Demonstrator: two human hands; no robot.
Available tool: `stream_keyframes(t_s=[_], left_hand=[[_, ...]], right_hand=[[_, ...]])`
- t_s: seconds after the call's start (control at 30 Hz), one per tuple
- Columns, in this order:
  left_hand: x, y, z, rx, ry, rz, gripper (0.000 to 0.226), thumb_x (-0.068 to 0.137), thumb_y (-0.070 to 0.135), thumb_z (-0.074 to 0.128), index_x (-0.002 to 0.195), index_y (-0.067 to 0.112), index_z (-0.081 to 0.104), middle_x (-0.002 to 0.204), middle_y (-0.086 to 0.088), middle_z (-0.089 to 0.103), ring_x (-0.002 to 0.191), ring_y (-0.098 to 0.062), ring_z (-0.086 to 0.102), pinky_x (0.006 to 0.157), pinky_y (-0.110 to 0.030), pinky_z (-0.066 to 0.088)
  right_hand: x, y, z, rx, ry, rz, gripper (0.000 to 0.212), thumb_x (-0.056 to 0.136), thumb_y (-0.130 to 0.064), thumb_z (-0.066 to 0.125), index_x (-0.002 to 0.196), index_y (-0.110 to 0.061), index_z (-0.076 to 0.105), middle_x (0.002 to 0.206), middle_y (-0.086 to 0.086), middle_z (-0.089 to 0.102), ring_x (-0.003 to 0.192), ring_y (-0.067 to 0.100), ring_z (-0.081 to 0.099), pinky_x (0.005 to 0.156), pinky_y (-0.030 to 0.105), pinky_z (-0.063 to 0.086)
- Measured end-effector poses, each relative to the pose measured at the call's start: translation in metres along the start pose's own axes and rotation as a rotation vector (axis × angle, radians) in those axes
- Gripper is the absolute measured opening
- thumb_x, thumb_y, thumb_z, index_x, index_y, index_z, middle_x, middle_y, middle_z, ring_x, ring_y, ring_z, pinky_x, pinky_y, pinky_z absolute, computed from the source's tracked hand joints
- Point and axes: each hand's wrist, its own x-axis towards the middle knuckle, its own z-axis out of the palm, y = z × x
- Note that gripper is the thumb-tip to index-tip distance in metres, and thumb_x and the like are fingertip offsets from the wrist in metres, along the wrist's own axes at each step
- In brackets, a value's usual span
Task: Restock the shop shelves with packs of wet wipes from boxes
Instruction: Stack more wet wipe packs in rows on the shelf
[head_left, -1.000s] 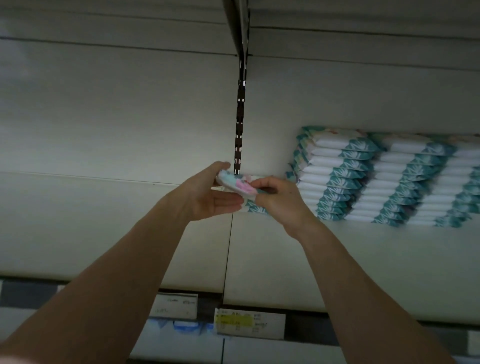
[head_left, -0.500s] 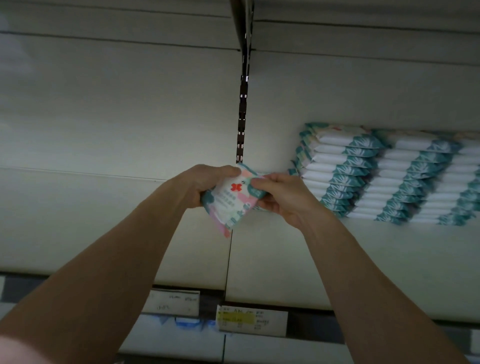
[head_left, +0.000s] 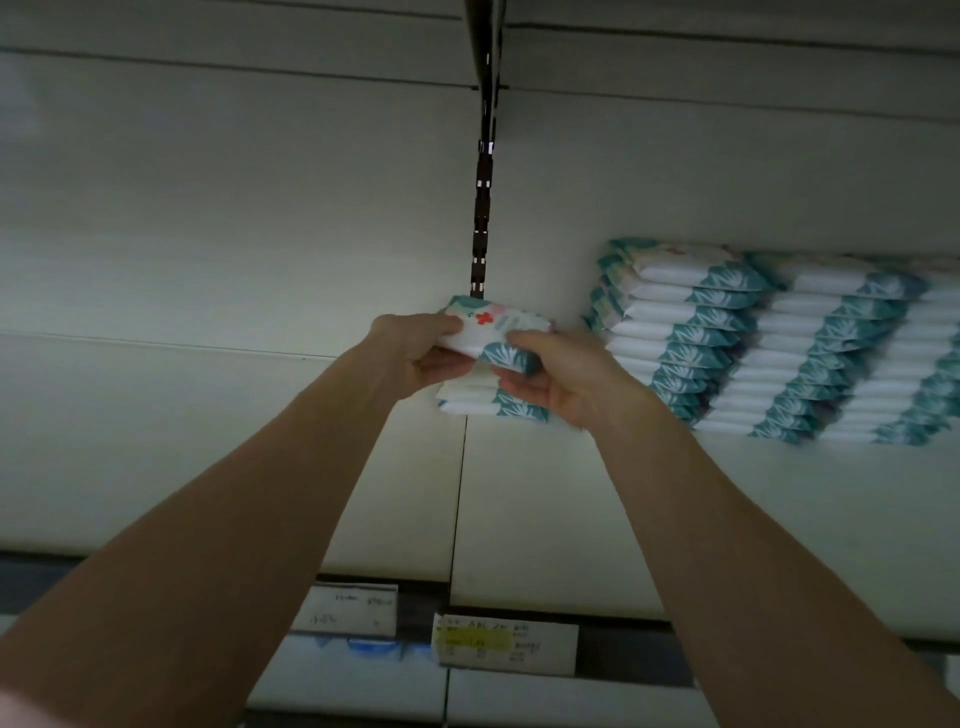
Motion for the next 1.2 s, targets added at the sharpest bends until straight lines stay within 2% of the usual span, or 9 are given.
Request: stream_keyframes(t_s=[0.1, 0.17, 0.27, 0.43, 0.57, 0.83, 0.97, 1.1, 1.2], left_hand=[[0.012, -0.002, 0.010, 0.133, 0.101, 0.028, 0.019, 0.088, 0.010, 0.066, 0.101, 0.000, 0.057, 0.080, -0.015, 0.063, 0.061, -0.021, 0.062, 0.055, -0.032, 0.056], [0.015, -0.004, 0.013, 0.199, 0.136, 0.054, 0.015, 0.089, 0.012, 0.067, 0.091, 0.000, 0.056, 0.076, -0.012, 0.061, 0.057, -0.019, 0.059, 0.050, -0.029, 0.055], [0.026, -0.009, 0.015, 0.326, 0.210, 0.089, 0.020, 0.089, 0.012, 0.066, 0.077, 0.004, 0.052, 0.074, -0.009, 0.059, 0.055, -0.016, 0.055, 0.048, -0.026, 0.051], [0.034, -0.019, 0.010, 0.503, 0.267, 0.133, 0.029, 0.089, 0.015, 0.063, 0.066, 0.011, 0.048, 0.071, -0.004, 0.052, 0.070, -0.019, 0.051, 0.074, -0.033, 0.051], [0.032, -0.023, 0.008, 0.447, 0.197, 0.122, 0.025, 0.092, 0.020, 0.060, 0.070, 0.009, 0.053, 0.074, -0.006, 0.056, 0.064, -0.018, 0.054, 0.057, -0.027, 0.047], [0.039, -0.021, 0.002, 0.481, 0.245, 0.173, 0.024, 0.090, 0.022, 0.066, 0.081, 0.001, 0.057, 0.080, -0.010, 0.060, 0.057, -0.015, 0.056, 0.052, -0.024, 0.051], [0.037, -0.022, 0.000, 0.549, 0.220, 0.196, 0.028, 0.092, 0.024, 0.063, 0.108, 0.001, 0.061, 0.089, -0.009, 0.061, 0.069, -0.018, 0.060, 0.055, -0.024, 0.049], [0.037, -0.021, 0.005, 0.651, 0.110, 0.403, 0.040, 0.092, 0.022, 0.061, 0.131, 0.017, 0.055, 0.117, -0.005, 0.055, 0.092, -0.020, 0.058, 0.064, -0.024, 0.051], [0.040, -0.025, 0.011, 0.978, 0.093, 0.446, 0.043, 0.094, 0.027, 0.056, 0.137, 0.027, 0.051, 0.134, -0.007, 0.049, 0.102, -0.023, 0.058, 0.079, -0.028, 0.053]], right_hand=[[0.017, -0.004, 0.000, -0.236, 0.148, -0.111, 0.019, 0.090, 0.002, 0.057, 0.107, -0.008, 0.056, 0.097, 0.010, 0.061, 0.071, 0.019, 0.064, 0.056, 0.028, 0.059], [0.027, -0.008, -0.002, -0.477, 0.281, -0.230, 0.024, 0.088, 0.002, 0.056, 0.111, -0.005, 0.056, 0.109, 0.013, 0.062, 0.089, 0.027, 0.066, 0.076, 0.039, 0.060], [0.032, -0.010, -0.005, -0.834, 0.356, -0.307, 0.037, 0.089, -0.002, 0.053, 0.126, -0.002, 0.050, 0.122, 0.014, 0.057, 0.111, 0.030, 0.058, 0.093, 0.033, 0.050], [0.033, 0.002, -0.006, -1.103, 0.283, -0.292, 0.026, 0.091, -0.016, 0.056, 0.113, -0.002, 0.061, 0.114, 0.013, 0.062, 0.099, 0.024, 0.059, 0.074, 0.023, 0.043], [0.041, 0.009, -0.003, -1.054, 0.221, -0.223, 0.012, 0.090, -0.013, 0.054, 0.089, -0.004, 0.062, 0.088, 0.010, 0.061, 0.083, 0.023, 0.057, 0.060, 0.022, 0.041], [0.043, 0.011, 0.000, -0.989, 0.235, -0.260, 0.013, 0.092, -0.007, 0.049, 0.085, -0.005, 0.060, 0.083, 0.012, 0.057, 0.075, 0.021, 0.054, 0.056, 0.023, 0.041], [0.038, 0.009, -0.002, -1.010, 0.213, -0.243, 0.029, 0.090, -0.009, 0.049, 0.061, -0.013, 0.044, 0.063, 0.003, 0.046, 0.058, 0.016, 0.046, 0.049, 0.023, 0.035], [0.036, 0.000, -0.001, -1.195, 0.229, -0.263, 0.018, 0.088, -0.004, 0.056, 0.102, -0.004, 0.067, 0.104, 0.009, 0.065, 0.092, 0.022, 0.061, 0.079, 0.027, 0.050], [0.030, 0.002, 0.000, -1.353, 0.310, -0.315, 0.034, 0.088, -0.010, 0.061, 0.122, -0.009, 0.060, 0.130, 0.014, 0.047, 0.113, 0.028, 0.051, 0.095, 0.032, 0.044]])
